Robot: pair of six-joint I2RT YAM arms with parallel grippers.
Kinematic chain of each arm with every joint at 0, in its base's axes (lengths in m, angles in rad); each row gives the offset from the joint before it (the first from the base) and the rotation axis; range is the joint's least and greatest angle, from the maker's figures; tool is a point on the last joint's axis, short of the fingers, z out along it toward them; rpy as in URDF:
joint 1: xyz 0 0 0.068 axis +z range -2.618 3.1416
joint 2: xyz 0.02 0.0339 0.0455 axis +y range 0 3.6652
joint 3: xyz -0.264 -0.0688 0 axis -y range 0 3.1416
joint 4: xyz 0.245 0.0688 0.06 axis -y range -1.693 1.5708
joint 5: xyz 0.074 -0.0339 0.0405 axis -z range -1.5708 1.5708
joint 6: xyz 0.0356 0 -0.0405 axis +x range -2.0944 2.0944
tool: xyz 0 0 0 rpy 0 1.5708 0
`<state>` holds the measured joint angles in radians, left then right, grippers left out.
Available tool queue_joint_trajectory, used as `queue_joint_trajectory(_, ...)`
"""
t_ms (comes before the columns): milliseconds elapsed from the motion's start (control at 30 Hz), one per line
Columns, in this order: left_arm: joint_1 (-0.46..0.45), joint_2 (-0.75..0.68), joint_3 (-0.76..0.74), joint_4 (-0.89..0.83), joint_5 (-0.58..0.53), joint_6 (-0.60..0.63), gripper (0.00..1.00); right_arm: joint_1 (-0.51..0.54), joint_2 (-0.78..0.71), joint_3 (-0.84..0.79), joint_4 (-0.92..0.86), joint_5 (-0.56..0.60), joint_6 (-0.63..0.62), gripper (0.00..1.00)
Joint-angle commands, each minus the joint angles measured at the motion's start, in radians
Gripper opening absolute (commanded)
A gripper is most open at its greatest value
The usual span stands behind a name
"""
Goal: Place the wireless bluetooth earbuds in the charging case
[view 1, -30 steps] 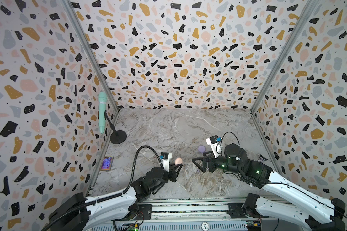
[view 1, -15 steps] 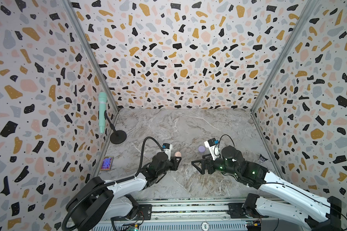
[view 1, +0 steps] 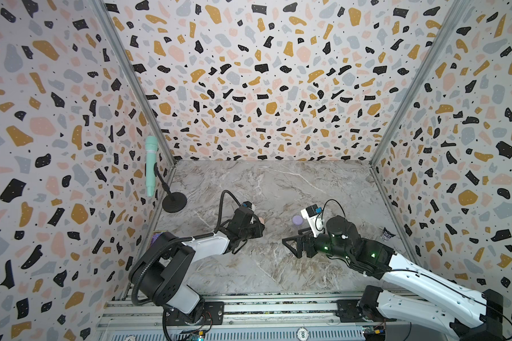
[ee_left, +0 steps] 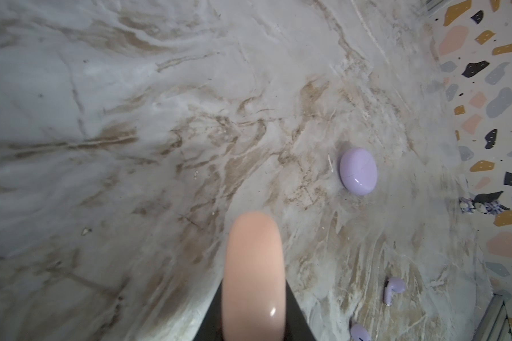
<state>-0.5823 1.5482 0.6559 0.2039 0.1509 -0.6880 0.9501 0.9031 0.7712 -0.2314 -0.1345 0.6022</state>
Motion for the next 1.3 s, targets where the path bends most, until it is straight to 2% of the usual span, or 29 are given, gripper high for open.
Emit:
queue_joint_trajectory(0,0.016,0.027,0.046,-0.057,0.019,0.016,0.0,-0.002,-0.004,0.0,0.012,-0.005,-0.017,0.97)
queue_joint_trajectory(367,0.031,0.069,0.108,-0.187,0.001,0.035,0.01,-0.003,-0.005,-0.008,0.021,-0.02,-0.015,0.97)
queue_joint_trajectory(733,0.033,0.102,0.134,-0.287,-0.001,0.049,0.12,-0.002,-0.005,-0.009,0.026,-0.038,-0.009,0.97)
queue_joint_trajectory(833,0.033,0.105,0.136,-0.3,-0.005,0.053,0.18,-0.002,-0.008,-0.012,0.026,-0.036,-0.005,0.97)
queue_joint_trajectory(1133,0.039,0.107,0.151,-0.344,-0.023,0.071,0.27,-0.002,-0.011,-0.013,0.024,-0.036,-0.004,0.97)
queue_joint_trajectory(1200,0.041,0.104,0.157,-0.354,-0.024,0.077,0.31,-0.003,-0.012,-0.015,0.025,-0.037,-0.002,0.97)
queue_joint_trajectory(1233,0.041,0.104,0.159,-0.358,-0.025,0.08,0.43,-0.002,-0.011,-0.015,0.025,-0.037,-0.002,0.97)
queue_joint_trajectory(1267,0.041,0.104,0.162,-0.363,-0.028,0.082,0.45,-0.002,-0.012,-0.015,0.027,-0.037,-0.002,0.97)
